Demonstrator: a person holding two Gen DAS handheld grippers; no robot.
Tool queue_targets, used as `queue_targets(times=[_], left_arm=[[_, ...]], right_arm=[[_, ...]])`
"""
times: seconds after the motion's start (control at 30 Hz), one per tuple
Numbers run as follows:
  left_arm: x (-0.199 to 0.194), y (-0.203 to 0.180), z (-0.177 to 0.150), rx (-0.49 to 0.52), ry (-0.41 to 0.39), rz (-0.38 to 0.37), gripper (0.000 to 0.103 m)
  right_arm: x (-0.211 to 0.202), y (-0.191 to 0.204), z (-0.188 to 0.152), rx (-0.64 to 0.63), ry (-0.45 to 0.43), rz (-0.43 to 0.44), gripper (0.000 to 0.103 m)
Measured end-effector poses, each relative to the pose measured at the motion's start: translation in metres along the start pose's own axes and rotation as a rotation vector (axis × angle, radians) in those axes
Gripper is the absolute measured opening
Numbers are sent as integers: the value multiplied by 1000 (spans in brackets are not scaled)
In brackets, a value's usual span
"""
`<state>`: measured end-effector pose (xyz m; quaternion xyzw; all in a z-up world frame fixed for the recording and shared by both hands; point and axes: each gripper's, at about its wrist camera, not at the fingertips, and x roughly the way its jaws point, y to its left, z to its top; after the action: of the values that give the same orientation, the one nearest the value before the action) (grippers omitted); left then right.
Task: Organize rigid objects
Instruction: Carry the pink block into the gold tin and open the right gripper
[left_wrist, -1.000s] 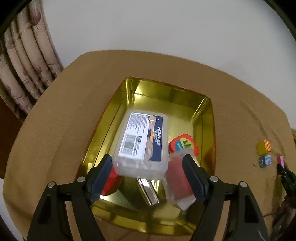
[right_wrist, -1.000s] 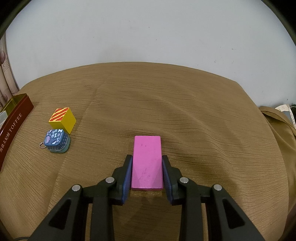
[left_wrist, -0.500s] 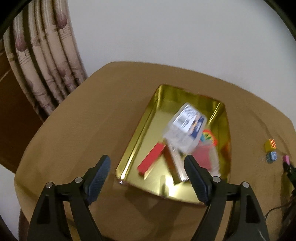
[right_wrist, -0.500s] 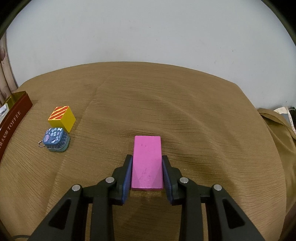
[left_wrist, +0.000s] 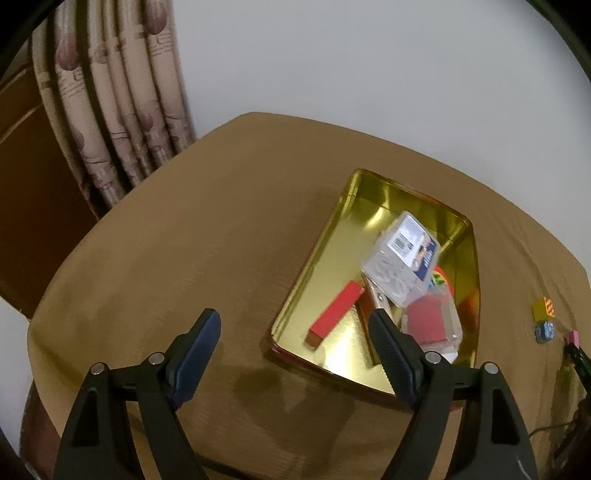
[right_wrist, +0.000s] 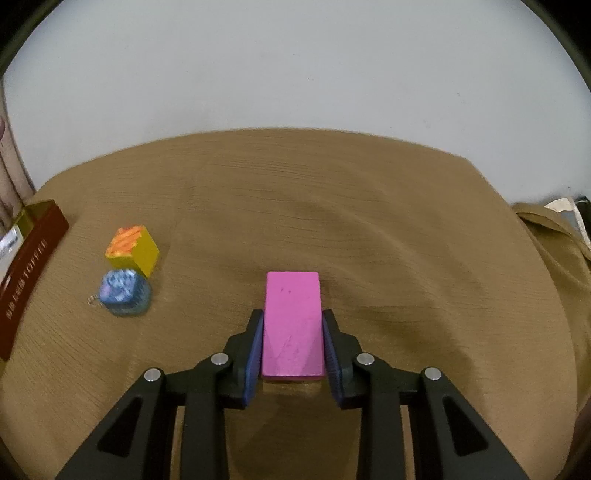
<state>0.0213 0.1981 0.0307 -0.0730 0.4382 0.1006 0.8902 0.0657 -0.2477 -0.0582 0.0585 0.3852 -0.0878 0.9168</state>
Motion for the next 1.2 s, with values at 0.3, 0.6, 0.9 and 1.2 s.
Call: queue_targets(times=[0.3, 0.6, 0.9, 1.2], left_arm=[[2, 17, 4, -94, 9, 1, 80], [5, 29, 7, -142, 19, -5, 80], [5, 40, 7, -176, 16, -3, 80], [6, 45, 8, -189, 26, -10, 80]], right_arm=[[-42, 44, 24, -58, -78, 109, 30], [-60, 145, 25, -231, -68, 306, 30], [-80, 249, 17, -399, -61, 473, 30], [-86, 309, 4, -481, -19, 557, 30]])
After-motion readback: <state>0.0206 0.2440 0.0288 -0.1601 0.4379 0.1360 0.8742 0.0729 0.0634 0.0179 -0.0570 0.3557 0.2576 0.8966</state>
